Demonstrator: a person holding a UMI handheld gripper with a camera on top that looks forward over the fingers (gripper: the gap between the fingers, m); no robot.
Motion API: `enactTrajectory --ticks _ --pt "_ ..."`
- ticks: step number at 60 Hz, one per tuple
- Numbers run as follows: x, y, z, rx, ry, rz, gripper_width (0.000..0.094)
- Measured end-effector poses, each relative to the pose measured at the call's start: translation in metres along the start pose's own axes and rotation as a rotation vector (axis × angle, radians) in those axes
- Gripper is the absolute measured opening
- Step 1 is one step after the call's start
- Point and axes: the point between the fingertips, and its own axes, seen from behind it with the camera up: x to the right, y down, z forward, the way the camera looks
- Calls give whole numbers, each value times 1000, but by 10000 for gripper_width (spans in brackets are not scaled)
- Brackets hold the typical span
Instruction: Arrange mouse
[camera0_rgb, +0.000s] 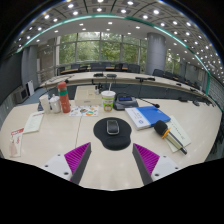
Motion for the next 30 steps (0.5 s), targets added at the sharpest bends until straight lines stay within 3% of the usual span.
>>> enactTrajectory --ticks 14,30 --pt "-11 33 -118 39 3 -33 859" --pt "-1 35 -169 89 31 -57 857"
